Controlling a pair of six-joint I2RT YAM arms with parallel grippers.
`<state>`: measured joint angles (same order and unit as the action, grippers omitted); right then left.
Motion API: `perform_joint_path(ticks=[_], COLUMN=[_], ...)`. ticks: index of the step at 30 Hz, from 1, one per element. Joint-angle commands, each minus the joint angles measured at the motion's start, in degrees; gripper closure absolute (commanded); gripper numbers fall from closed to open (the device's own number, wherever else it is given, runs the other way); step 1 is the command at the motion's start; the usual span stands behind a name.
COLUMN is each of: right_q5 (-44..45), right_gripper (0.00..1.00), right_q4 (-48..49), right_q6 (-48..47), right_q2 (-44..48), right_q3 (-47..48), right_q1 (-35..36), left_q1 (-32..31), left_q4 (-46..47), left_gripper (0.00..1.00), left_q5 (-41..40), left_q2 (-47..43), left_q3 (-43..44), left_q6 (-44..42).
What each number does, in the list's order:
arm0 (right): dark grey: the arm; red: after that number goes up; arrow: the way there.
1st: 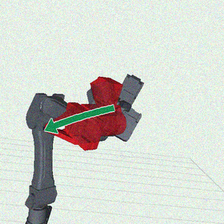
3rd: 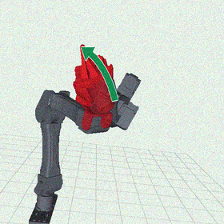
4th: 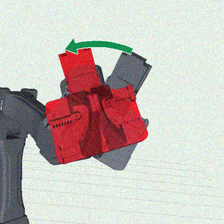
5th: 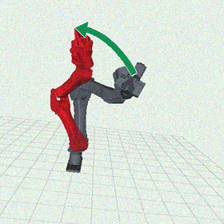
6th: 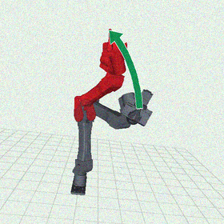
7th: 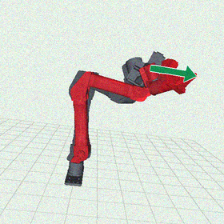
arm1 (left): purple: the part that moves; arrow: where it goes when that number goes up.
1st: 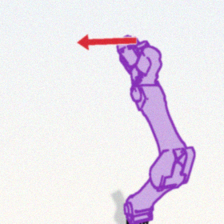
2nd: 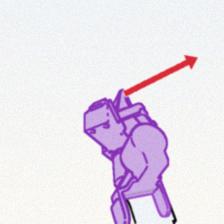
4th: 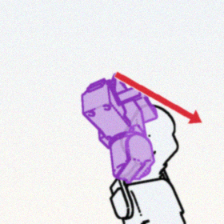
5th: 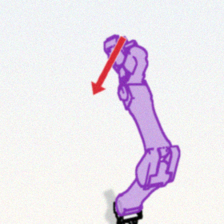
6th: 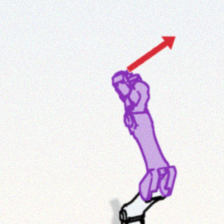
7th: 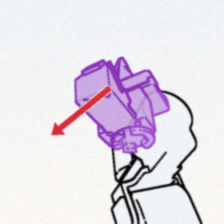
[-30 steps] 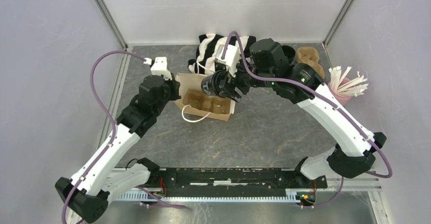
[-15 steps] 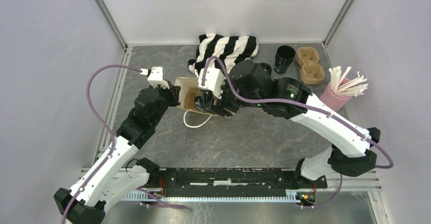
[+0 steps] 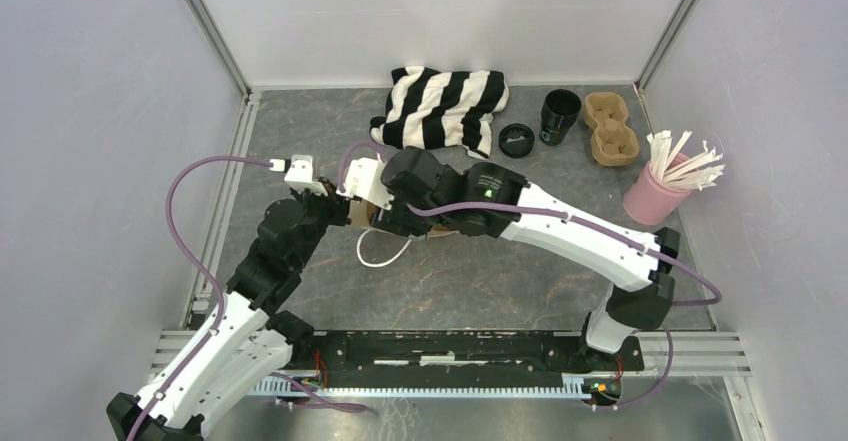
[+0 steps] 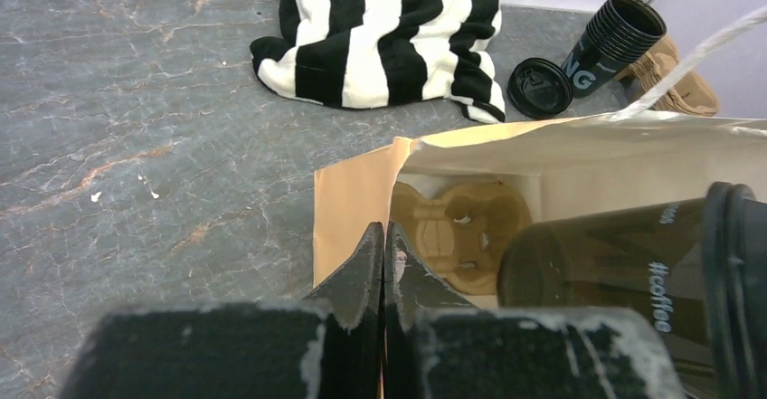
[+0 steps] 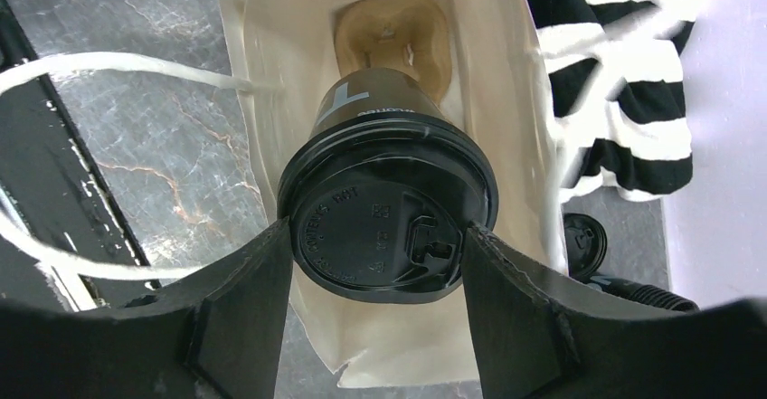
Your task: Pack the takeout coffee
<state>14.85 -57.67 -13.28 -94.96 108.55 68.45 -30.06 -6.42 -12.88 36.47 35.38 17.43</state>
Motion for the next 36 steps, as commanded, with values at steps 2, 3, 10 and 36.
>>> perform_joint_path(ticks=[2, 3, 10, 36], right_q5=[6.72, 6.94, 10.73, 13.47], right_gripper=[0.33, 0.33, 0.33, 0.32], right_q4=[-1.49, -1.48, -0.82, 7.33], right_q6=[-0.79, -1.23, -2.78, -6.08], right_q2=[-3.3, -3.99, -5.88, -4.05], right_q3=[3.87, 3.78, 0.79, -11.06], right_q1=[0.64, 0.59, 0.57, -1.89], left_q1=[0.18, 0.18, 0.08, 0.09], left_q4=[6.2, 6.17, 8.57, 5.57], left_gripper=[0.98, 0.98, 0.98, 0.98], left_q5=[2.29, 2.66, 4.44, 17.31], left_q2=[-1.42, -1.68, -5.74, -14.16], left_q3=[-2.19, -2.62, -6.0, -11.9], left_q6=[-3.67, -3.43, -3.35, -10.73])
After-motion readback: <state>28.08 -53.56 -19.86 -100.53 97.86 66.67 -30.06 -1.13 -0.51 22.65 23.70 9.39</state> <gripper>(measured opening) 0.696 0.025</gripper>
